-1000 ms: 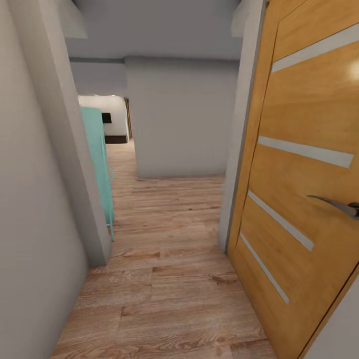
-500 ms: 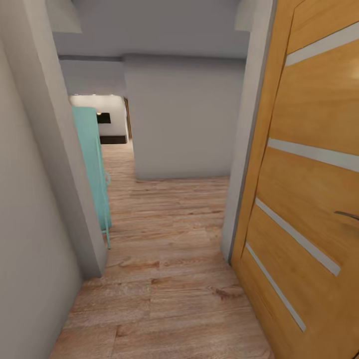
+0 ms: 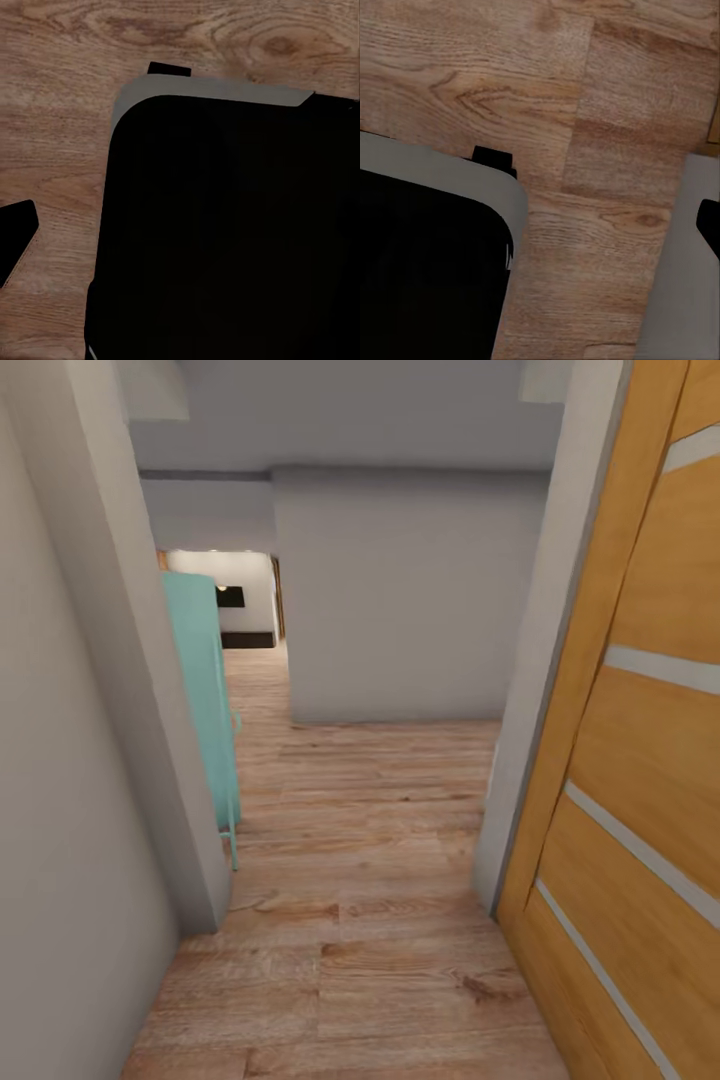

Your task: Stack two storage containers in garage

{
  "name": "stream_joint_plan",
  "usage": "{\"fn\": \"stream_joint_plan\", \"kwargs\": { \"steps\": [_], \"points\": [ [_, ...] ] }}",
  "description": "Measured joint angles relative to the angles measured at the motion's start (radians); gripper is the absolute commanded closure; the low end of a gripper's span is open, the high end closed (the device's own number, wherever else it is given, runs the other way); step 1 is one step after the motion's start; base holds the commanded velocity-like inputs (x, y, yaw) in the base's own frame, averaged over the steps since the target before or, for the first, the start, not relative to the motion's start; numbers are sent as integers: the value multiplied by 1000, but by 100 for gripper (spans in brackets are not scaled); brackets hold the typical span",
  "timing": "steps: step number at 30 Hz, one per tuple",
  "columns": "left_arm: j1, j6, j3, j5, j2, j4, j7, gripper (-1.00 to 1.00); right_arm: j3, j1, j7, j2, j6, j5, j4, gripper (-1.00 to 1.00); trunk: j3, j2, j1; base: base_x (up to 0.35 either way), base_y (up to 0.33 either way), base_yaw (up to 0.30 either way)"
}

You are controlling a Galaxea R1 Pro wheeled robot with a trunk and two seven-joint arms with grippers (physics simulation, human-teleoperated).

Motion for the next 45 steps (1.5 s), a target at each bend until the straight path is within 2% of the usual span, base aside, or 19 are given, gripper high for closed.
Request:
{"fn": "stream_joint_plan", "kwargs": {
  "steps": [35, 45],
  "points": [
    [0, 3, -1, 1, -1, 8, 0, -100, 3, 0, 1, -4, -1, 3, 0, -100, 0, 0, 0, 323, 7, 0],
    [0, 9, -2, 1, -1, 8, 0, -100, 2, 0, -2, 4, 0, 0, 0, -100, 0, 0, 0, 324, 0, 0]
  ]
}}
